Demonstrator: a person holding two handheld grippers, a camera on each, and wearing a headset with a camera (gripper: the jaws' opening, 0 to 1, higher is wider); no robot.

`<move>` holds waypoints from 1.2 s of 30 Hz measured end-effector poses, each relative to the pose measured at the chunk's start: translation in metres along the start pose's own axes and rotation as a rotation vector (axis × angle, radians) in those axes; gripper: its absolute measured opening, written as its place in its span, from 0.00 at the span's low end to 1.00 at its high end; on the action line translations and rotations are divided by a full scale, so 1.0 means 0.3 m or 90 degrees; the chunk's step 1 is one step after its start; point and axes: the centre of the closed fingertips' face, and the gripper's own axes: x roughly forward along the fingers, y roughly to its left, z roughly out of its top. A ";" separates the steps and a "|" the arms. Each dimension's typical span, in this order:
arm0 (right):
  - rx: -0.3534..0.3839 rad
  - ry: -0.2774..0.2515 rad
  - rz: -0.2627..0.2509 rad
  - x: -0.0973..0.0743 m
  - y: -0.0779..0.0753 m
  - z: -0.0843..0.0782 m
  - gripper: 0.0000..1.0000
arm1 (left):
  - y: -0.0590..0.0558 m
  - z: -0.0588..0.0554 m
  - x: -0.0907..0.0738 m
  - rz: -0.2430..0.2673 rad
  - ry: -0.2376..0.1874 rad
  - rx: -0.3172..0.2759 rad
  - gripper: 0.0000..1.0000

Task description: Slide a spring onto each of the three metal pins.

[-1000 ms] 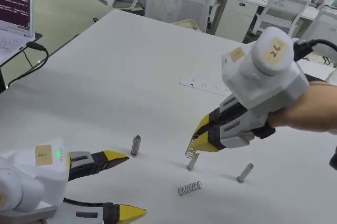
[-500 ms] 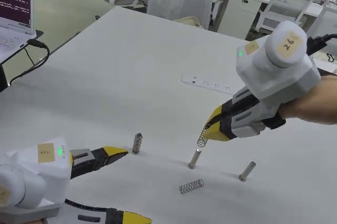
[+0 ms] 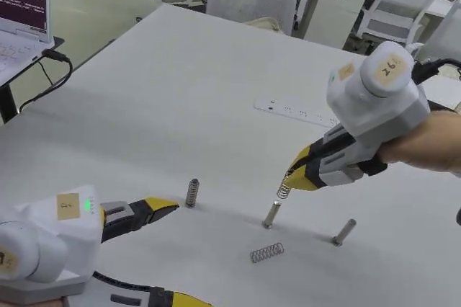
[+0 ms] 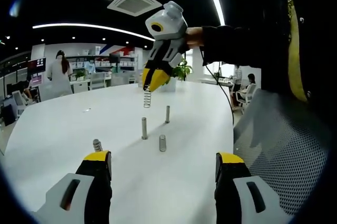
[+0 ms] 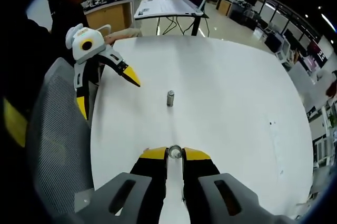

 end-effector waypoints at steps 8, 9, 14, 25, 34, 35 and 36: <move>0.021 -0.002 0.003 0.032 -0.017 -0.031 0.07 | 0.000 -0.002 -0.002 0.002 0.001 0.001 0.78; 0.024 -0.002 0.003 0.035 -0.019 -0.034 0.07 | 0.001 -0.001 -0.003 0.003 0.000 0.001 0.78; 0.034 -0.006 0.001 0.046 -0.027 -0.043 0.07 | 0.006 -0.003 -0.002 0.005 0.002 -0.001 0.78; 0.043 -0.008 0.003 0.065 -0.032 -0.051 0.07 | 0.010 -0.009 -0.003 0.005 0.004 -0.003 0.77; 0.049 -0.008 0.003 0.077 -0.038 -0.059 0.07 | 0.007 -0.015 -0.001 0.002 0.008 -0.004 0.76; 0.050 -0.007 0.005 0.079 -0.037 -0.060 0.07 | 0.008 -0.015 -0.001 0.002 0.008 -0.004 0.76; 0.050 -0.007 0.005 0.080 -0.036 -0.060 0.07 | 0.009 -0.016 -0.002 0.003 0.009 -0.004 0.76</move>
